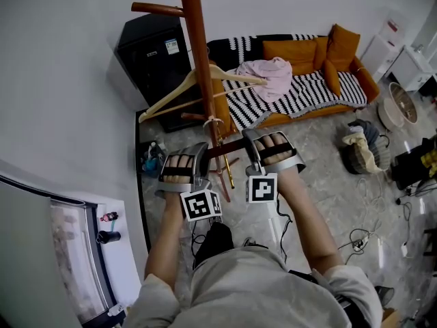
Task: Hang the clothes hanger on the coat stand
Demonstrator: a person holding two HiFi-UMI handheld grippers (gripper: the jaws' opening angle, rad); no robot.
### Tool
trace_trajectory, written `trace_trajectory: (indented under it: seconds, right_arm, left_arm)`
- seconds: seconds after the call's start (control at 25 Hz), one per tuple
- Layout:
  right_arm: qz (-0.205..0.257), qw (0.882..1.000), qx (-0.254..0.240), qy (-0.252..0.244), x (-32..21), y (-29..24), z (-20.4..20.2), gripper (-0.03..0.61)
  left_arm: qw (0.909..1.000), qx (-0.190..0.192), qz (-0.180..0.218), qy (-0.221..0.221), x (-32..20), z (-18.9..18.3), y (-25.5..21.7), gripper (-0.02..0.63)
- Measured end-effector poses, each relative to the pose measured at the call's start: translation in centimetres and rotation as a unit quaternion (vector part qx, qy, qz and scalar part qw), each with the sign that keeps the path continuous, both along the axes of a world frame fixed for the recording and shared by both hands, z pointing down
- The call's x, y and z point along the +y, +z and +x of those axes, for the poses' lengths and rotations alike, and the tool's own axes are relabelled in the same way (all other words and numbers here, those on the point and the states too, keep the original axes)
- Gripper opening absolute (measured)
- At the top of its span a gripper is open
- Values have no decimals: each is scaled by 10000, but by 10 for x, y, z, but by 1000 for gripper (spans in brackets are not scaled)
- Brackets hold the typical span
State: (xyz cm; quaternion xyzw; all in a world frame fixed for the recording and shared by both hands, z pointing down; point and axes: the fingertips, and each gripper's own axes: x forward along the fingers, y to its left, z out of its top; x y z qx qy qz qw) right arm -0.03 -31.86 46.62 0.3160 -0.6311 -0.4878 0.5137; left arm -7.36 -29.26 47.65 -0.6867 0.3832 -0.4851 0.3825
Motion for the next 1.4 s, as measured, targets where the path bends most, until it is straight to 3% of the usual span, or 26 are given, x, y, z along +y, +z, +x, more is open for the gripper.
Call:
trace_trajectory:
  seconds: [0.92, 1.4]
  right_arm:
    - [-395, 9992, -25, 88, -53, 27, -10, 121]
    - [-359, 9993, 43, 98, -72, 44, -15, 121]
  left_arm:
    - [9997, 1, -232, -92, -63, -12, 24, 124]
    - [9993, -1, -322, -185, -81, -19, 45, 124]
